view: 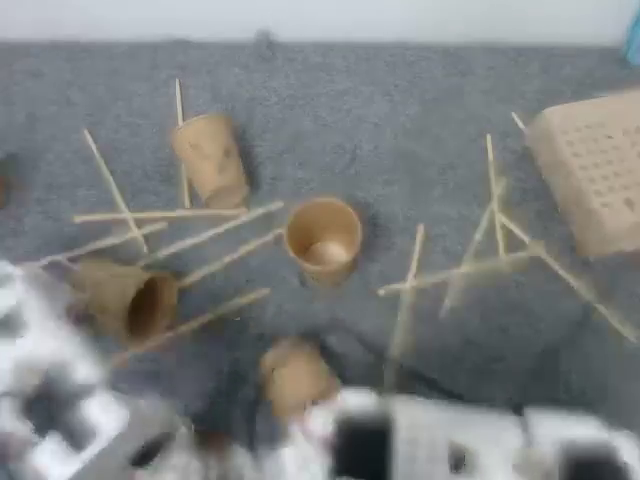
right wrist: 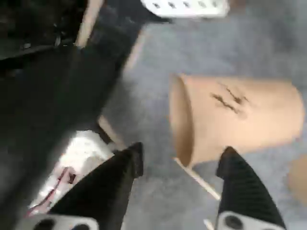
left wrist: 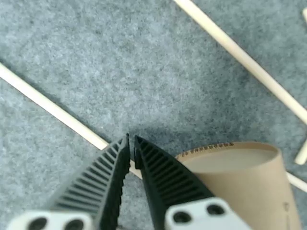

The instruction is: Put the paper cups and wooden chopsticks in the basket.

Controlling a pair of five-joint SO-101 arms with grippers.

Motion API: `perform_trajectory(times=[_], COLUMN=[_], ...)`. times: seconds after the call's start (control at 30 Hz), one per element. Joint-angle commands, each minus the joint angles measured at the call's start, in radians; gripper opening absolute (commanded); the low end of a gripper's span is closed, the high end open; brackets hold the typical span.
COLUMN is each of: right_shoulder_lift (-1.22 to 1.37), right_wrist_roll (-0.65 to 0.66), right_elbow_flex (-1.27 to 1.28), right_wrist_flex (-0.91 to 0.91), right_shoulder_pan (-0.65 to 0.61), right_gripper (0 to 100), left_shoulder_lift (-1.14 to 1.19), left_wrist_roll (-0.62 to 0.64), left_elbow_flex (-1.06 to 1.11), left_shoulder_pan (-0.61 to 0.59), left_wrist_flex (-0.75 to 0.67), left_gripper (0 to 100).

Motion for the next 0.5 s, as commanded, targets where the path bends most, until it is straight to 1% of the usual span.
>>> perform_trajectory(times=[0.0,0.07,0.23,0.33,0.47], right_shoulder_lift=[-0.07,-0.082,-0.077,-0.077,-0.085], right_wrist_roll=[-0.052,-0.052,-0.051,-0.025,-0.026], right_elbow_flex=[0.017,0.052,0.16,0.244,0.295], right_wrist_flex=[-0.007,-0.059,-0.234,-0.341,-0.472], right_shoulder_pan=[-0.073,-0.024,0.16,0.206,0.278], right_gripper=[27.0,27.0,27.3,27.1,27.0], left_shoulder_lift=[-0.006,-0.006,-0.006,-0.006,-0.006], left_wrist_roll=[0.003,0.003,0.003,0.003,0.003], left_elbow_flex=[-0.01,-0.01,-0.01,-0.01,-0.01], left_shoulder_pan=[0.009,0.009,0.009,0.009,0.009], left_wrist_flex=[-0.015,-0.015,-0.015,-0.015,-0.015], left_gripper=[1,1,1,1,1])
